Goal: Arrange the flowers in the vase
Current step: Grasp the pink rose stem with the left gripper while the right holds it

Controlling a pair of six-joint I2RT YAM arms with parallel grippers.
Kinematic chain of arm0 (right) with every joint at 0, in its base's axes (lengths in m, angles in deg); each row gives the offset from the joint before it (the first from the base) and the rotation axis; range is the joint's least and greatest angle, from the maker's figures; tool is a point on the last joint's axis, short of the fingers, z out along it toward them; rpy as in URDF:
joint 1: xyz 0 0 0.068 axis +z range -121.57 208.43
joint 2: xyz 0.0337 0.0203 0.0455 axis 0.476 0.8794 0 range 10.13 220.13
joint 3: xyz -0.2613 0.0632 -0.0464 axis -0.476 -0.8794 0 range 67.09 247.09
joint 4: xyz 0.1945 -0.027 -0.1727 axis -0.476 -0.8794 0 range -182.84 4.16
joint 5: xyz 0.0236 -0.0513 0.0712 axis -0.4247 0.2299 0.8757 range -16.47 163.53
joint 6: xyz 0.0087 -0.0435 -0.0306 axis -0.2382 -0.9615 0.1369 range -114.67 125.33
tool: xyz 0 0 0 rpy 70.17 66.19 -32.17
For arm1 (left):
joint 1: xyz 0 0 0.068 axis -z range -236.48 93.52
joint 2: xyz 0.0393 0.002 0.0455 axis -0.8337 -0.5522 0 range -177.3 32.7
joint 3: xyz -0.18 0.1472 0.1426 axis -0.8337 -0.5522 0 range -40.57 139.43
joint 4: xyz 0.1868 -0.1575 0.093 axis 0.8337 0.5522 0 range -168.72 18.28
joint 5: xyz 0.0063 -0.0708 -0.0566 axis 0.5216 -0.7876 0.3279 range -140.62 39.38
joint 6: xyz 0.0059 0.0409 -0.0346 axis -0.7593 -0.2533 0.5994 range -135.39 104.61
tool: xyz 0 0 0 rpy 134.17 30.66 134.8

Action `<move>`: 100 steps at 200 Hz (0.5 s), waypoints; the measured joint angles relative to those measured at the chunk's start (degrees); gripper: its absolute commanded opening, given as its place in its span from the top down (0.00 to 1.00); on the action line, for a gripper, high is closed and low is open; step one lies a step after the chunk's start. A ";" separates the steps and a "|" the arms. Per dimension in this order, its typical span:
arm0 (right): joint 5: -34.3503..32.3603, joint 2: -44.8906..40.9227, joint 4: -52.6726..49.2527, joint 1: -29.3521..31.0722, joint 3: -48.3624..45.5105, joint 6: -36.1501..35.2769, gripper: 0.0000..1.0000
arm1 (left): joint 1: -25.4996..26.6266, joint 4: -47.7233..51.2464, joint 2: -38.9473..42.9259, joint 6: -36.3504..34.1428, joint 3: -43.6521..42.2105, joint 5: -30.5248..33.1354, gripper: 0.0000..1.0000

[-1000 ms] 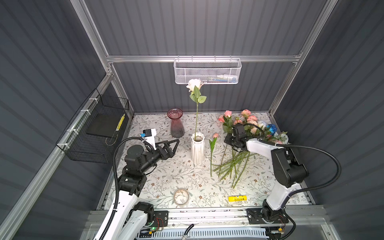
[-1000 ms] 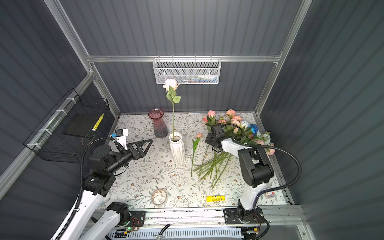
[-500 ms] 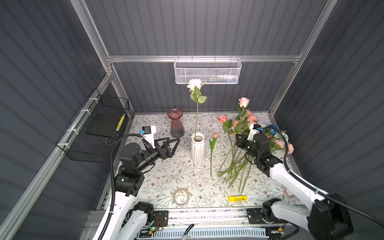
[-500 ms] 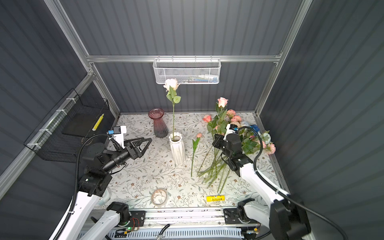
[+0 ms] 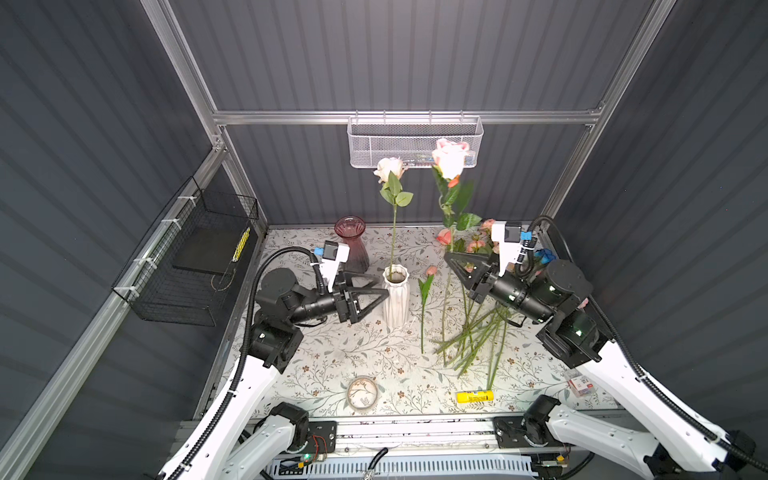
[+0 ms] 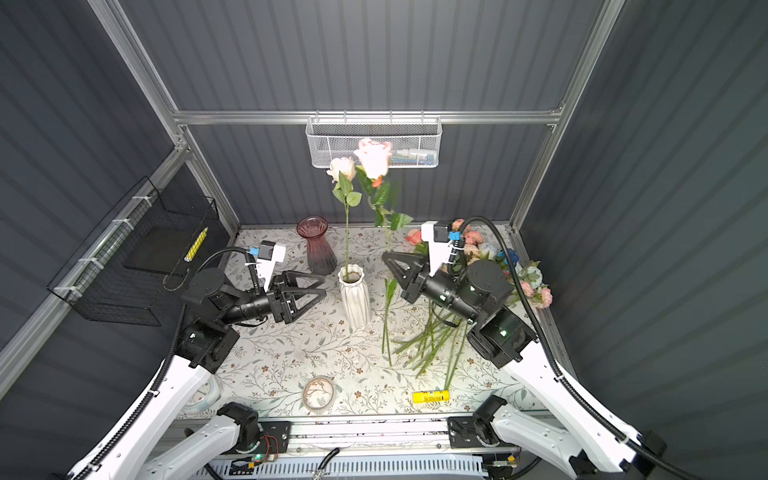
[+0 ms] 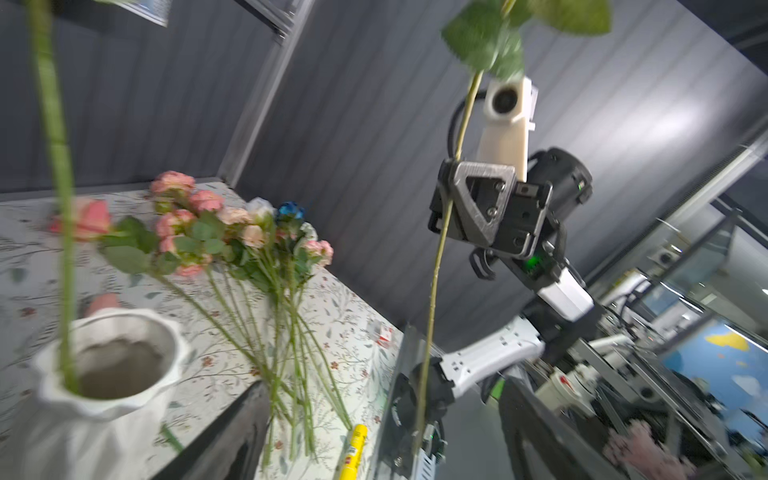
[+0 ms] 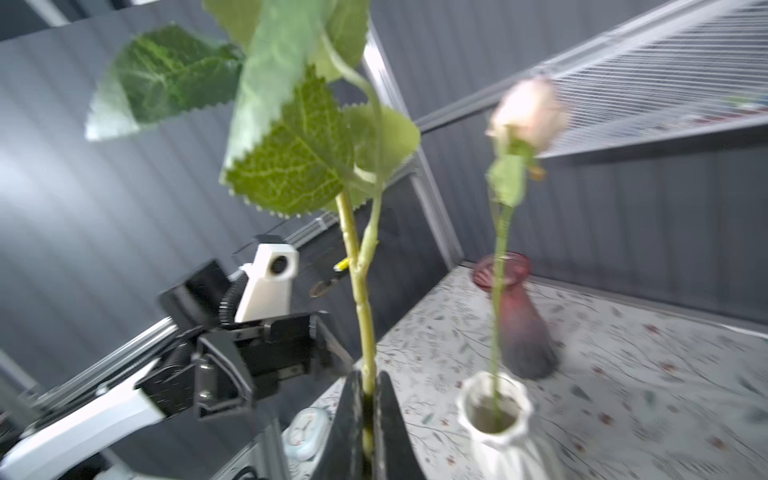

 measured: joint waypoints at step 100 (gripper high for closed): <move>6.78 15.80 -2.51 9.77 10.10 -3.32 1.00 | 9.03 -0.04 -3.67 -6.86 2.64 -0.63 0.67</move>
